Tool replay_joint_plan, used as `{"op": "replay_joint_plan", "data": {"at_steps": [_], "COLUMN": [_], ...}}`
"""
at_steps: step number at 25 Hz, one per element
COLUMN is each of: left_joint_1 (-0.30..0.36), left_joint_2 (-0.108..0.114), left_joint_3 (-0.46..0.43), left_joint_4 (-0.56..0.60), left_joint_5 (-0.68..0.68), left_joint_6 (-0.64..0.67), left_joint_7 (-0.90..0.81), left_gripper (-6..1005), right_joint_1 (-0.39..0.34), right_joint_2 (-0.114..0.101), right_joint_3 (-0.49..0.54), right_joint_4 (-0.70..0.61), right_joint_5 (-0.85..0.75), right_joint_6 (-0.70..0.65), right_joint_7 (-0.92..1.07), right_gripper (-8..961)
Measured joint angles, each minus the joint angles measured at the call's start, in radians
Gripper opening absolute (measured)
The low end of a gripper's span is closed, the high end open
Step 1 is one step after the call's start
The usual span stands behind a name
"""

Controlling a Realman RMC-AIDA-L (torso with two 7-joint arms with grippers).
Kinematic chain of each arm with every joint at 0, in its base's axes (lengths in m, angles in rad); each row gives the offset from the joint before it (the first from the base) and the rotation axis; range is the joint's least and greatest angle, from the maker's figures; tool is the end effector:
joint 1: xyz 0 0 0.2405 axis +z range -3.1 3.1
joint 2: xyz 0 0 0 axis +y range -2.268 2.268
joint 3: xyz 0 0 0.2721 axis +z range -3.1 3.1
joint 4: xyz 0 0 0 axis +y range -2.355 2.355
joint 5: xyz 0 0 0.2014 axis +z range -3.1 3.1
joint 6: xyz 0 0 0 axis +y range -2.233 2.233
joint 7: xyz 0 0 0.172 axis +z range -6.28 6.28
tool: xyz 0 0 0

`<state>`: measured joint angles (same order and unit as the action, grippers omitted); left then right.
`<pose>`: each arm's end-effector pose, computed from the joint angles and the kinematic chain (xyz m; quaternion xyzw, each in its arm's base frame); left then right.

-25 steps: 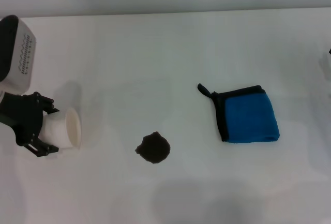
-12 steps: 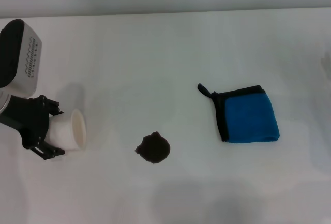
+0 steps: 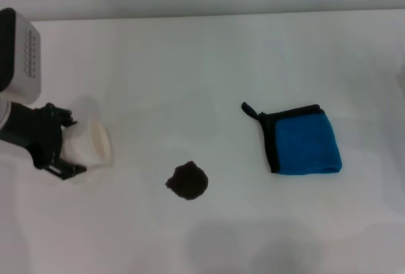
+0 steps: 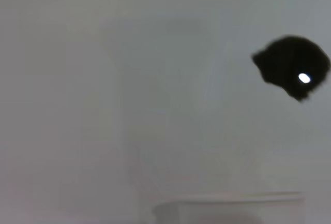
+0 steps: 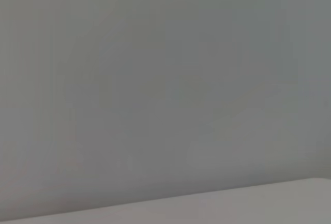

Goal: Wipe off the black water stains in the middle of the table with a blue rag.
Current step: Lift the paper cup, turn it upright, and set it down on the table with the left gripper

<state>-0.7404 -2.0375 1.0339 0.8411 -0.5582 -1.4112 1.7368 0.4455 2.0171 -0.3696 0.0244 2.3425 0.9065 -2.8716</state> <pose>-0.2635 0.3898 -0.0339 -0.9822 0.0249 0.1708 0.0739 0.4389 0.3447 0.0309 -0.5859 0.4000 0.1922 0.6780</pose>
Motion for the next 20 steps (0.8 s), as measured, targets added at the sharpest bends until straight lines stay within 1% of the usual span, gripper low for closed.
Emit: {"op": "replay_joint_plan", "data": {"at_steps": [4, 5, 6, 9, 12, 14, 17, 20], "left_joint_1": [0.035, 0.035, 0.055, 0.076, 0.107, 0.129, 0.159, 0.194], "left_joint_2": [0.000, 0.000, -0.005, -0.012, -0.028, -0.034, -0.035, -0.036], "left_joint_3": [-0.018, -0.018, -0.041, -0.048, -0.049, -0.047, -0.046, -0.043], "left_joint_4": [0.051, 0.051, 0.063, 0.067, 0.068, 0.066, 0.049, 0.010], "left_joint_5": [-0.101, -0.101, -0.163, -0.203, -0.252, -0.302, -0.399, -0.535], "left_joint_6": [0.041, 0.041, 0.072, 0.108, 0.152, 0.178, 0.227, 0.282], "left_joint_7": [-0.026, -0.026, -0.027, -0.027, -0.027, -0.022, -0.017, 0.009], "left_gripper": [873, 873, 873, 873, 873, 873, 873, 872], "right_joint_1": [0.000, 0.000, 0.000, 0.000, 0.001, 0.001, 0.001, 0.001], "right_joint_2": [0.000, 0.000, 0.000, 0.000, 0.000, 0.000, 0.000, 0.000], "right_joint_3": [0.000, 0.000, 0.000, 0.000, 0.000, 0.000, 0.000, 0.000], "right_joint_4": [0.000, 0.000, 0.000, -0.001, -0.002, -0.004, -0.010, -0.013], "right_joint_5": [0.000, 0.000, 0.000, 0.000, 0.000, 0.000, 0.001, 0.003], "right_joint_6": [0.000, 0.000, 0.000, 0.002, 0.004, 0.004, 0.001, 0.001], "right_joint_7": [0.000, 0.000, 0.000, 0.000, 0.000, 0.000, 0.000, 0.000], "right_gripper": [855, 855, 855, 855, 855, 855, 854, 854]}}
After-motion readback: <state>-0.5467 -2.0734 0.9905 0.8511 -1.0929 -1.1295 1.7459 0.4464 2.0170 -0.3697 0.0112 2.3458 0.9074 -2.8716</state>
